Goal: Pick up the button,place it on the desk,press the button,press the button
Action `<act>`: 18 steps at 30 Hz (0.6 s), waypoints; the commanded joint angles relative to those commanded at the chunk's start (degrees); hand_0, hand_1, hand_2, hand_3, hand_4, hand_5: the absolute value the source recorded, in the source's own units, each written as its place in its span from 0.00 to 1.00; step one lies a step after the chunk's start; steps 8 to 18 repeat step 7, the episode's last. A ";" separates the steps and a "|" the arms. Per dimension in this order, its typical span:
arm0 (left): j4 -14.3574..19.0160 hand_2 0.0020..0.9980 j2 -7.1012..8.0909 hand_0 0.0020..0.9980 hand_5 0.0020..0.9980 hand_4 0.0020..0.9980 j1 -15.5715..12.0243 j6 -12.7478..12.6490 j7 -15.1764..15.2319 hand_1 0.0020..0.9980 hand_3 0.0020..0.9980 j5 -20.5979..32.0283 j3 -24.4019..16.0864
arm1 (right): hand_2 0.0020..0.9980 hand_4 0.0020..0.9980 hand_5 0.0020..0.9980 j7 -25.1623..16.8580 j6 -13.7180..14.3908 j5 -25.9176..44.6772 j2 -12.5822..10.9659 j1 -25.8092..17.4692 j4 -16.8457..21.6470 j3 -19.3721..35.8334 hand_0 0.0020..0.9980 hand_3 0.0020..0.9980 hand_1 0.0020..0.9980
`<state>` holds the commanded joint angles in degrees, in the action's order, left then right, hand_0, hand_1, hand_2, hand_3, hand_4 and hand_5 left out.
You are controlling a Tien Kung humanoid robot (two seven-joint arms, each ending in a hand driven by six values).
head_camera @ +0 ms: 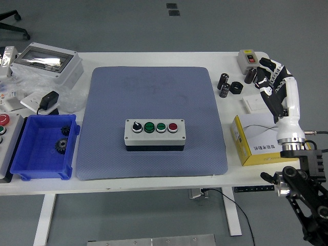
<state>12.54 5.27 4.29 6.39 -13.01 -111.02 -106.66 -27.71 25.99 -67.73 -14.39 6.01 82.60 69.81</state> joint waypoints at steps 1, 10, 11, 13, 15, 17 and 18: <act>-0.03 0.50 0.01 0.67 0.00 0.28 -0.02 -0.04 0.06 0.55 0.56 0.07 0.07 | 0.75 0.72 0.60 -0.05 -0.04 0.15 -0.01 0.02 0.02 0.09 0.79 0.72 0.73; 0.16 0.50 0.15 0.67 0.00 0.29 -0.06 -0.31 -0.36 0.55 0.56 0.63 0.46 | 0.75 0.72 0.61 -0.35 -0.20 0.98 0.10 0.10 -0.31 0.19 0.79 0.72 0.73; 0.16 0.50 0.15 0.67 0.00 0.29 -0.06 -0.31 -0.36 0.55 0.56 0.63 0.46 | 0.75 0.72 0.61 -0.35 -0.20 0.98 0.10 0.10 -0.31 0.19 0.79 0.72 0.73; 0.16 0.50 0.15 0.67 0.00 0.29 -0.06 -0.31 -0.36 0.55 0.56 0.63 0.46 | 0.75 0.72 0.61 -0.35 -0.20 0.98 0.10 0.10 -0.31 0.19 0.79 0.72 0.73; 0.16 0.50 0.15 0.67 0.00 0.29 -0.06 -0.31 -0.36 0.55 0.56 0.63 0.46 | 0.75 0.72 0.61 -0.35 -0.20 0.98 0.10 0.10 -0.31 0.19 0.79 0.72 0.73; 0.16 0.50 0.15 0.67 0.00 0.29 -0.06 -0.31 -0.36 0.55 0.56 0.63 0.46 | 0.75 0.72 0.61 -0.35 -0.20 0.98 0.10 0.10 -0.31 0.19 0.79 0.72 0.73; 0.16 0.50 0.15 0.67 0.00 0.29 -0.06 -0.31 -0.36 0.55 0.56 0.63 0.46 | 0.75 0.72 0.61 -0.35 -0.20 0.98 0.10 0.10 -0.31 0.19 0.79 0.72 0.73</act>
